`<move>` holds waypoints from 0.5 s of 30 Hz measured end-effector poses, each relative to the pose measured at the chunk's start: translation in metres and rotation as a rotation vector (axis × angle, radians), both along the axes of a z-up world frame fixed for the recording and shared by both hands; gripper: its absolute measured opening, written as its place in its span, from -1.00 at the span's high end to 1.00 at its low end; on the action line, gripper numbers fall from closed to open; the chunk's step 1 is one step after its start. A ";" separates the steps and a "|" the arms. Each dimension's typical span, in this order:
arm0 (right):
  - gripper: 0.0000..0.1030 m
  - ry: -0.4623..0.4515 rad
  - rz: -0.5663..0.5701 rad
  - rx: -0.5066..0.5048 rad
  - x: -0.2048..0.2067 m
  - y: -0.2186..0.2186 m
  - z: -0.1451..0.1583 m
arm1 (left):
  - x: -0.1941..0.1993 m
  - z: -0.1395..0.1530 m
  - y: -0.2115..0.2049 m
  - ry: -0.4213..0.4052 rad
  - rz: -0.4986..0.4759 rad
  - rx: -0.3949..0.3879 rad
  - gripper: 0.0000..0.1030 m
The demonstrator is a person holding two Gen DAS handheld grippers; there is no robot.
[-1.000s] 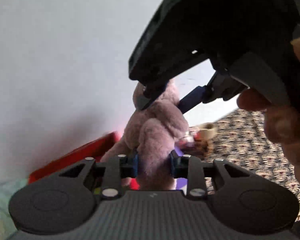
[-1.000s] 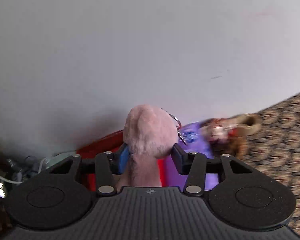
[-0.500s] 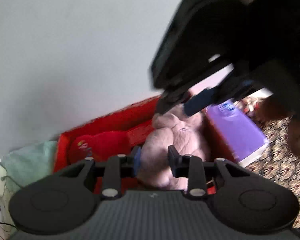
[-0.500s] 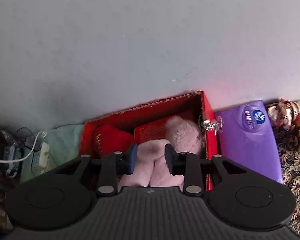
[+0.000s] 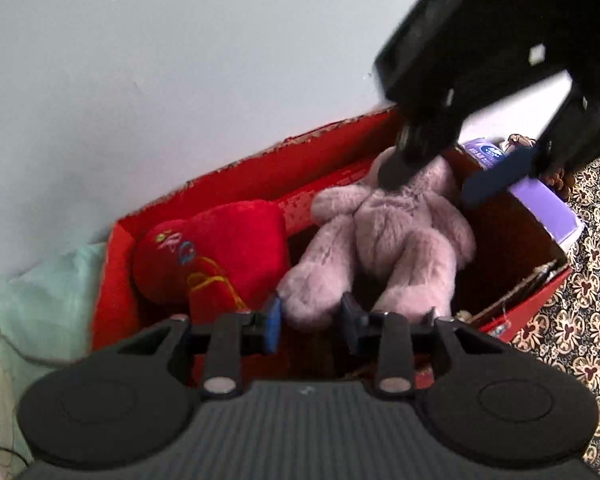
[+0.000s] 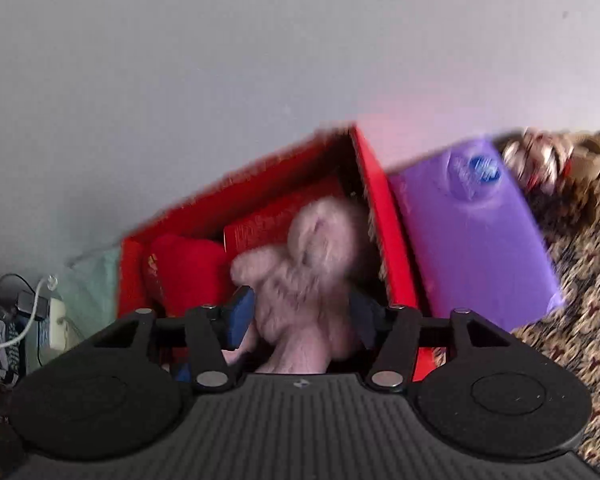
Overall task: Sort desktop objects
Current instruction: 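Lower the teddy bear into the box and open the right gripper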
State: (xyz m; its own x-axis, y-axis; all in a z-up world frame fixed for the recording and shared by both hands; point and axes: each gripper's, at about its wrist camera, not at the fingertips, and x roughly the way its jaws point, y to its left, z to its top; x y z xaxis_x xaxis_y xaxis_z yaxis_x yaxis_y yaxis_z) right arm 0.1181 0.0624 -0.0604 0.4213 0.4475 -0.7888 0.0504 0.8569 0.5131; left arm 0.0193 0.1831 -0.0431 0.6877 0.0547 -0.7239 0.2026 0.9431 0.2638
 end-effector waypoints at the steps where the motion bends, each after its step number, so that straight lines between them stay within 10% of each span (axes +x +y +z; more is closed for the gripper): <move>1: -0.11 0.007 0.006 -0.003 0.002 0.004 -0.004 | 0.007 -0.004 0.004 0.000 0.001 -0.006 0.22; 12: -0.17 -0.097 0.032 -0.044 -0.003 0.007 0.007 | -0.008 0.010 0.005 0.031 -0.025 -0.073 0.13; 15: -0.24 -0.129 0.037 -0.056 -0.006 0.006 0.012 | -0.016 0.023 0.007 0.021 -0.010 -0.103 -0.16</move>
